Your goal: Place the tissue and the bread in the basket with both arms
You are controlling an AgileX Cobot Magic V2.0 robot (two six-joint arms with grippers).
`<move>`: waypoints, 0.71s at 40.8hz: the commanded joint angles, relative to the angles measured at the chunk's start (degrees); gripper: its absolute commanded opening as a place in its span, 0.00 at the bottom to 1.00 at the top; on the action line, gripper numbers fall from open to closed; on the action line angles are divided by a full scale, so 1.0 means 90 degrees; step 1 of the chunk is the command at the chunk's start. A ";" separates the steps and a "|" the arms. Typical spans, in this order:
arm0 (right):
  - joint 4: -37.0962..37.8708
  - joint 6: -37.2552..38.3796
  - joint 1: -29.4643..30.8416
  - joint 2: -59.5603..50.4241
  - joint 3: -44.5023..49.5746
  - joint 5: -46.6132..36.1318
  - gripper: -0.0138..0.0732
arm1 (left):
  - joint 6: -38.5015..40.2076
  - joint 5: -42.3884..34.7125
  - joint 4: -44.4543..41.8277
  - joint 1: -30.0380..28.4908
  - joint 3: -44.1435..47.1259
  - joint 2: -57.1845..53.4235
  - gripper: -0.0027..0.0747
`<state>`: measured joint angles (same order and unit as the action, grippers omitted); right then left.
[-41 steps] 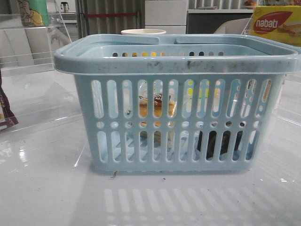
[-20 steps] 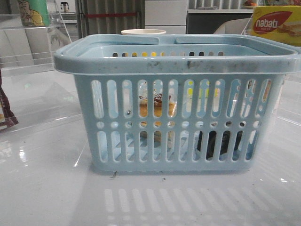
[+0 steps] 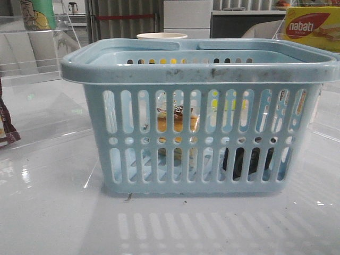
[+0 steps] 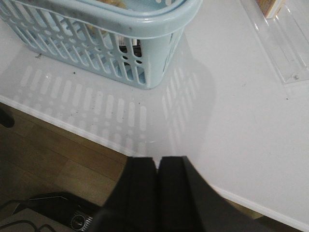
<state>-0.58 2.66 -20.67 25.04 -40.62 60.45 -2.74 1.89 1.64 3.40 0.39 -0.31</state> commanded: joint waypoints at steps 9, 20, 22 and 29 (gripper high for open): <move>0.0064 -0.0027 0.0021 0.0044 -0.0148 -0.0387 0.22 | 0.0059 -0.0597 0.0062 0.0061 0.0044 -0.0102 0.15; 0.0144 -0.0034 0.0435 -0.0493 0.0546 -0.1797 0.22 | 0.0059 -0.0597 0.0062 0.0061 0.0044 -0.0102 0.15; 0.0151 -0.0034 0.0718 -0.0739 0.0928 -0.2417 0.22 | 0.0059 -0.0597 0.0062 0.0061 0.0044 -0.0102 0.15; 0.0151 -0.0034 0.1686 -0.1703 0.2481 -0.4420 0.22 | 0.0059 -0.0597 0.0062 0.0061 0.0044 -0.0102 0.15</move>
<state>0.00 2.66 -8.63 12.40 -21.46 33.27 -2.74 1.66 1.64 3.40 0.39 -0.31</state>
